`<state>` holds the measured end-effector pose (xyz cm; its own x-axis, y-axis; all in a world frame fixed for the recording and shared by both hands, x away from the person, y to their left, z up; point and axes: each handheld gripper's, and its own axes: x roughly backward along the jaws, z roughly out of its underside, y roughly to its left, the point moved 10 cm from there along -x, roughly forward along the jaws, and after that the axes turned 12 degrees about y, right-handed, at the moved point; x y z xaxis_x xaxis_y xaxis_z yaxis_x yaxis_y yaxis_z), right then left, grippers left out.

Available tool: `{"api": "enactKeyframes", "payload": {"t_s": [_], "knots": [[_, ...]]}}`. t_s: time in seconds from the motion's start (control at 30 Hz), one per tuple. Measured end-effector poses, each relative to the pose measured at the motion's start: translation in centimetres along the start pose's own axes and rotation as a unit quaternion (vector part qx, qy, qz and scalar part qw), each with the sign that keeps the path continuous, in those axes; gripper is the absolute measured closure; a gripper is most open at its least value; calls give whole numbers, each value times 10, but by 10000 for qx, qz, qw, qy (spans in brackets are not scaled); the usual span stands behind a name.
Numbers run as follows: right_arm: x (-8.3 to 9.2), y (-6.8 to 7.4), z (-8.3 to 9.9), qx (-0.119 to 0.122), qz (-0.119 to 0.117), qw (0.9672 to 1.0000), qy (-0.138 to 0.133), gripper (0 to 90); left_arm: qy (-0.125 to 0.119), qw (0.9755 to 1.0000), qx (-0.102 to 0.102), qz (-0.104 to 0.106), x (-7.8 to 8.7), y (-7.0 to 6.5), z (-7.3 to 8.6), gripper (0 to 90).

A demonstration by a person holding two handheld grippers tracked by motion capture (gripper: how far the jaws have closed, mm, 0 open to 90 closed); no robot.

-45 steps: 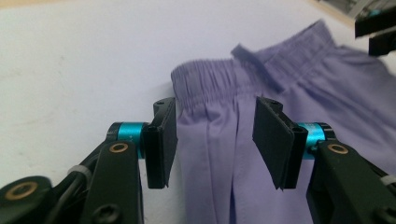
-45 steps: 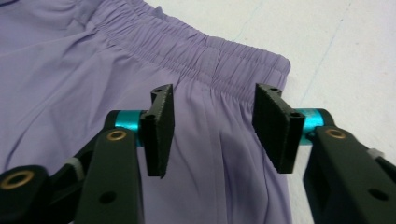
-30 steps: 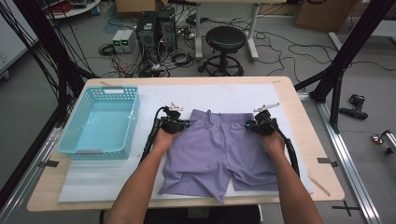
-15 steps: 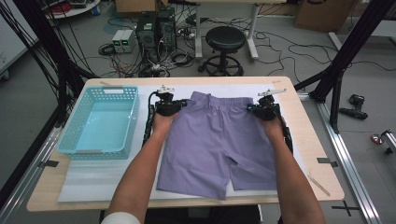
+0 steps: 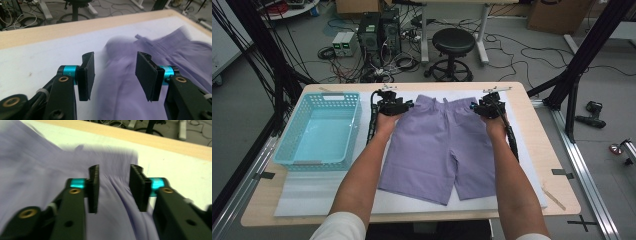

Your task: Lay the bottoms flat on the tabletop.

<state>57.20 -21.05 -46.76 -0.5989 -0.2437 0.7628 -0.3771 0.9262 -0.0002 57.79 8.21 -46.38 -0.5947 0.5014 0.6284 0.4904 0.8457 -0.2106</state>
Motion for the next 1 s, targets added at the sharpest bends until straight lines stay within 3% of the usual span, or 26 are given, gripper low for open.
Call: {"api": "enactKeyframes", "payload": {"t_s": [0.13,0.2,0.27,0.33,0.4,0.6,0.67,0.77,0.83,0.87,0.9,0.93,0.97,1.0], "knots": [[17,-1,7,-11,-153,9999,39,532,-92,9999,0,104,17,-5,9,480],[30,0,9,22,-156,9998,-143,534,-74,9999,4,124,24,-8,18,482],[41,1,16,17,-283,9995,-127,533,-90,9998,-7,157,31,-12,28,482],[49,3,28,117,-359,9993,80,535,-100,9997,-8,233,39,-17,39,480],[62,3,38,216,-337,9992,-78,554,-48,9997,-34,231,46,-18,52,471],[81,-18,91,-7,-208,9998,69,592,268,9995,-2,140,57,-17,94,471],[81,-24,109,5,-80,9997,245,597,456,9988,-16,157,56,-18,104,471],[73,-31,133,-13,-18,9985,550,598,885,9961,6,50,50,-16,120,515],[65,-34,144,-80,35,9974,718,604,865,9962,2,-112,50,-14,121,588],[60,-35,150,-128,29,9964,839,644,871,9961,-3,-163,50,-13,121,631],[57,-36,152,-133,48,9966,814,681,935,9954,-106,-203,51,-11,122,756],[56,-38,151,-185,99,9971,734,766,922,9956,-58,-173,50,-11,122,877],[56,-39,150,-226,94,9971,717,900,902,9957,-43,-189,50,-10,122,881],[55,-40,149,-137,145,9973,708,900,872,9960,-23,-216,49,-9,120,884]]}}
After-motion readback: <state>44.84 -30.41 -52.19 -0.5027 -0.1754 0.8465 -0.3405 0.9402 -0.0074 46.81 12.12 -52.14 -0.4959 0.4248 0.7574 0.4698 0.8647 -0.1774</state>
